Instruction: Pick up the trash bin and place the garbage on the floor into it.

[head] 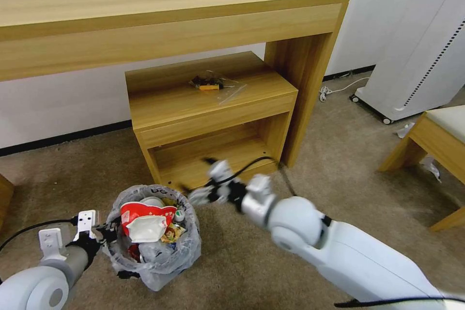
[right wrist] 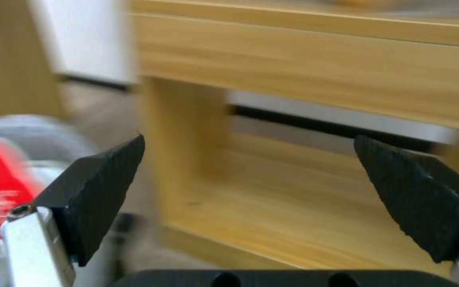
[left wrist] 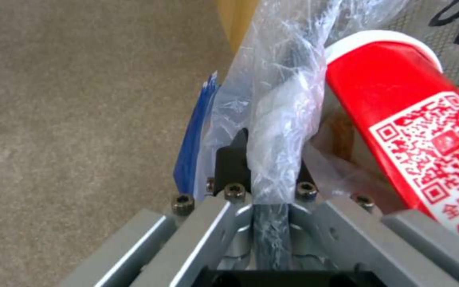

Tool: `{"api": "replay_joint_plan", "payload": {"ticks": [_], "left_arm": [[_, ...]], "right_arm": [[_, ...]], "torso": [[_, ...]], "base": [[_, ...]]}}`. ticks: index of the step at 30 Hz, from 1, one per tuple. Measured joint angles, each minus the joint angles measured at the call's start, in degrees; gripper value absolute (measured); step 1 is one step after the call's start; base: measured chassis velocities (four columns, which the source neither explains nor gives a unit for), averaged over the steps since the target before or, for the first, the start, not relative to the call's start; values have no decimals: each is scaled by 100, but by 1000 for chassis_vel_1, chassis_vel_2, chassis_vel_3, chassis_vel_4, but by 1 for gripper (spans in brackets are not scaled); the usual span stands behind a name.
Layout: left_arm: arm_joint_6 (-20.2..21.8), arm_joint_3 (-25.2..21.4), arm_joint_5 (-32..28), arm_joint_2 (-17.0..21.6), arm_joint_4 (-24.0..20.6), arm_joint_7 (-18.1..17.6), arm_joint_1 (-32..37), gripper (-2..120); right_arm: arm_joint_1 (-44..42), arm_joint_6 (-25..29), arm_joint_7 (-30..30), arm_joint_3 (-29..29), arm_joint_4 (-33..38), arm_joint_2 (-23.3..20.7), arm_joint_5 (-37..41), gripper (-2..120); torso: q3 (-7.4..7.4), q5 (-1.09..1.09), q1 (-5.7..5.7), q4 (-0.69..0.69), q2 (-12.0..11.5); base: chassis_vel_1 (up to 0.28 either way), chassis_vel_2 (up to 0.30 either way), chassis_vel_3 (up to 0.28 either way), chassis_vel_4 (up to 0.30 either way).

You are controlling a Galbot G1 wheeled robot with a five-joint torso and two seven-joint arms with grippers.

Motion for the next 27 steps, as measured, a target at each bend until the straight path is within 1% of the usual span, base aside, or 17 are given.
{"api": "replay_joint_plan", "payload": {"ticks": [1,2,3,5,6,8,9,10,12,13,14,17,18,20,27], "left_arm": [[0,-57,-41,-11,22,11,6,0],[0,-57,-41,-11,22,11,6,0],[0,-88,-64,-14,31,19,10,0],[0,-174,-90,-18,48,23,36,0],[0,-174,-90,-18,48,23,36,0],[0,-228,-93,-11,73,22,57,0],[0,-272,-104,-5,113,24,60,0],[0,-272,-104,-5,113,24,60,0],[0,-344,-161,-3,207,20,38,0],[0,-380,-243,0,341,-15,-3,0],[0,-380,-243,0,341,-15,-3,0],[0,-368,-356,-12,620,-182,-98,0],[0,-368,-356,-12,620,-182,-98,0],[0,-313,-402,-55,837,-328,-190,0],[0,-317,-591,-152,1090,-515,-295,0]], "right_arm": [[-501,231,-1,550,34,-26,-191,100],[-501,231,-1,550,34,-26,-191,100],[-802,362,-16,893,66,-29,-305,100],[-1747,656,-142,1854,201,55,-627,100],[-1747,656,-142,1854,201,55,-627,100],[-2437,879,-305,2519,246,162,-920,100],[-2859,1068,-425,2951,268,261,-1141,100],[-2859,1068,-425,2951,268,261,-1141,100],[-3331,1287,-568,3442,277,416,-1353,100],[-3680,1495,-661,3789,288,561,-1453,100],[-3680,1495,-661,3789,288,561,-1453,100],[-3982,1801,-808,4166,271,732,-1589,100],[-3982,1801,-808,4166,271,732,-1589,100],[-4065,1907,-841,4333,272,826,-1599,100],[-4020,1942,-844,4377,277,851,-1530,100]], "torso": [[0,0,0,-1,0],[0,0,0,-1,0],[0,0,0,0,0],[0,0,0,2,0],[0,0,0,2,0],[-1,1,0,-1,0],[-1,-1,-1,-1,0],[-1,-1,-1,-1,0],[-1,0,-1,-1,0],[-1,-1,-1,0,0],[-1,-1,-1,0,0],[-1,-2,-1,0,0],[-1,-2,-1,0,0],[0,-2,-1,1,0],[0,-2,0,1,0]], "base": [[0,0,0,0],[0,0,0,0],[0,0,0,0],[0,0,0,0],[0,0,0,0],[0,0,0,0],[0,0,0,0],[0,0,0,0],[0,0,0,0],[0,0,0,0],[0,0,0,0],[0,0,0,0],[0,0,0,0],[0,0,0,0],[0,0,0,0]]}}
